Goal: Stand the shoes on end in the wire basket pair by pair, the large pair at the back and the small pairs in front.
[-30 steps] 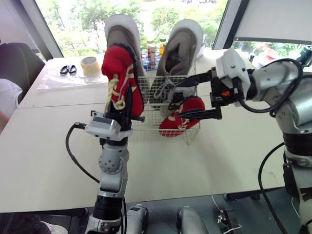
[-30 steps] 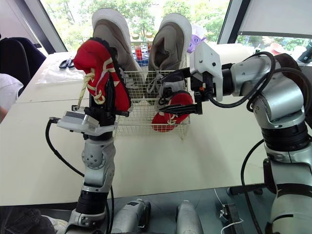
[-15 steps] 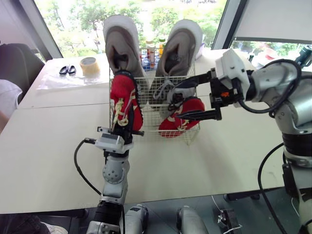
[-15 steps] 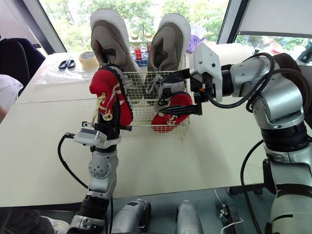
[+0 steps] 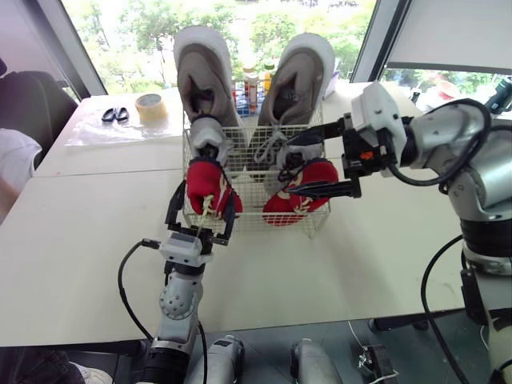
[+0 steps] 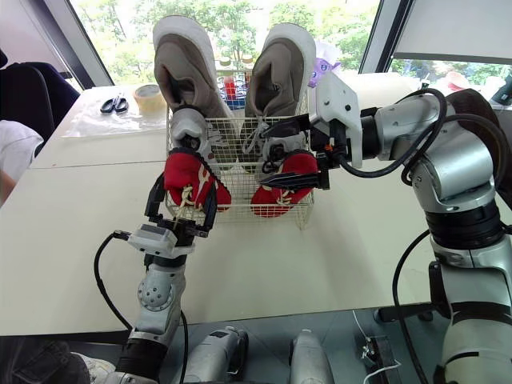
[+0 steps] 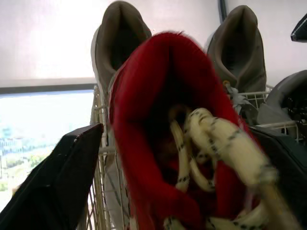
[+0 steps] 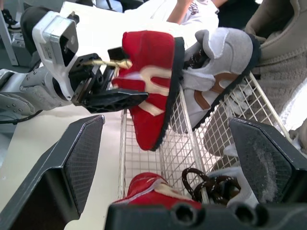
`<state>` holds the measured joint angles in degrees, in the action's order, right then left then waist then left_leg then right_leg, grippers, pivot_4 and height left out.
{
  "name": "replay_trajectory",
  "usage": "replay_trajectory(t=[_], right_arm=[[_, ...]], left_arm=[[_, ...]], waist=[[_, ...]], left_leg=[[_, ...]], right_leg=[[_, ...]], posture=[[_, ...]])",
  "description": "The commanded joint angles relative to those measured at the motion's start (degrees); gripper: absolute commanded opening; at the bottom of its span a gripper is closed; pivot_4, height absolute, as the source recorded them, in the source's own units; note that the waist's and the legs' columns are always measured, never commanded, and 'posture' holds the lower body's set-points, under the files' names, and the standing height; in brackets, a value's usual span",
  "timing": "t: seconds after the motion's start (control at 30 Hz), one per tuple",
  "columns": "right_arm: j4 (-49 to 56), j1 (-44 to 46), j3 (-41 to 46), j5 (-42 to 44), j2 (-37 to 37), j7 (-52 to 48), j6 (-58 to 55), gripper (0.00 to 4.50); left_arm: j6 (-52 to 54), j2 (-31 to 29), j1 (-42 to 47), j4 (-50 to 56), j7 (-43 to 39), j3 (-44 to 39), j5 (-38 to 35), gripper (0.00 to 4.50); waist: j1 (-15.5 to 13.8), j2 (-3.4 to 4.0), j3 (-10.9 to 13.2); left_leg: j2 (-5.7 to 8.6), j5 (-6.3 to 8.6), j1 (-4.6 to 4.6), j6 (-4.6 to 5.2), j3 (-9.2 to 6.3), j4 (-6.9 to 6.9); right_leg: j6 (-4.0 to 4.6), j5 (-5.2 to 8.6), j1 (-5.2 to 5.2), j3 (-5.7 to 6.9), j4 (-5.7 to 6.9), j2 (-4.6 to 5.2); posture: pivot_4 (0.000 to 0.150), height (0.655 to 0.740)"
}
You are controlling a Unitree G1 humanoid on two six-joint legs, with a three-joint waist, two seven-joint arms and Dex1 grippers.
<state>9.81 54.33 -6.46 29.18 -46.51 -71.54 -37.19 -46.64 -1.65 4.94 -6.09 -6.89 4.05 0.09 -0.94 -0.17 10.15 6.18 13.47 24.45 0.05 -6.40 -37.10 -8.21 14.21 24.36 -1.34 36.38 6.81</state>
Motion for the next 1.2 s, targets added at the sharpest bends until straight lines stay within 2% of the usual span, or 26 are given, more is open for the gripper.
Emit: replay_trajectory(t=[0.03,0.23,0.4,0.53,0.7,0.77,0.9,1.0,1.2], right_arm=[[0.2,0.4,0.8,-0.7,0.2,0.0,1.6,4.50],[-1.8,0.6,0.6,-1.7,1.3,-0.4,4.1,4.50],[-3.2,0.7,0.5,-2.7,2.4,-0.7,6.1,4.50],[-4.3,0.7,0.6,-3.4,2.9,-1.0,7.6,4.50],[-4.7,0.6,1.0,-3.7,3.1,-1.2,8.5,4.50],[-4.4,0.1,1.7,-3.5,2.4,-1.0,8.2,4.50],[-2.2,-1.5,4.8,-1.3,-0.5,-0.7,5.0,4.50],[0.7,-1.8,9.4,4.1,-3.1,0.0,-1.2,4.50],[3.0,-1.3,15.9,12.1,-7.3,2.5,-10.6,4.50]], left_arm=[[2.4,-2.7,-1.4,5.6,-2.9,0.3,-4.0,4.47],[10.6,-9.2,-4.4,12.4,-7.1,-1.8,-9.9,4.47],[25.2,-16.9,-8.6,22.5,-12.7,-3.2,-21.5,4.47],[42.3,-26.9,-12.8,33.0,-17.2,-6.1,-34.8,4.47],[59.8,-41.6,-16.5,39.9,-23.4,-14.7,-48.4,4.47],[64.4,-48.2,-15.3,39.3,-28.1,-19.0,-51.1,4.47],[71.9,-52.9,-8.0,35.8,-27.7,-26.6,-59.6,4.47],[75.4,-55.5,-3.2,34.5,-32.2,-31.2,-65.6,4.47],[81.3,-60.7,1.9,30.8,-39.9,-33.0,-66.4,4.47]], waist=[[0.1,0.00,0.0],[0.2,0.01,0.0],[0.3,0.02,0.0],[0.5,0.06,0.0],[0.4,0.05,0.0],[0.3,0.05,0.0],[0.2,0.09,0.1],[0.4,0.18,0.2],[1.1,0.20,0.2]], left_leg=[[-0.01,0.00,0.00,0.00,0.00,0.02],[-0.03,0.00,0.00,-0.01,0.00,0.06],[-0.04,0.00,-0.01,-0.01,-0.02,0.06],[-0.07,0.00,-0.01,-0.01,-0.02,0.13],[-0.06,0.00,-0.03,-0.01,-0.04,0.11],[-0.06,0.00,-0.05,-0.01,-0.05,0.10],[-0.05,-0.01,-0.08,-0.03,-0.14,0.08],[-0.05,-0.01,-0.03,-0.03,-0.12,0.12],[-0.09,-0.01,-0.06,-0.04,-0.03,0.32]], right_leg=[[0.00,0.00,0.02,0.00,0.00,-0.01],[0.00,0.00,0.06,-0.01,0.02,-0.02],[0.01,0.00,0.05,-0.01,0.03,-0.02],[0.02,0.01,0.10,-0.03,0.04,-0.04],[0.03,0.02,0.05,-0.03,0.03,-0.03],[0.04,0.02,0.04,-0.01,0.03,-0.04],[0.05,0.03,0.07,0.08,-0.01,-0.04],[0.04,0.02,0.04,0.04,-0.02,-0.04],[0.06,0.03,0.08,-0.01,-0.04,-0.04]], posture=[[0.150,0.7400],[0.150,0.7400],[0.150,0.7400],[0.150,0.7400],[0.150,0.7400],[0.150,0.7400],[0.150,0.7400],[0.150,0.7400],[0.150,0.7400]])
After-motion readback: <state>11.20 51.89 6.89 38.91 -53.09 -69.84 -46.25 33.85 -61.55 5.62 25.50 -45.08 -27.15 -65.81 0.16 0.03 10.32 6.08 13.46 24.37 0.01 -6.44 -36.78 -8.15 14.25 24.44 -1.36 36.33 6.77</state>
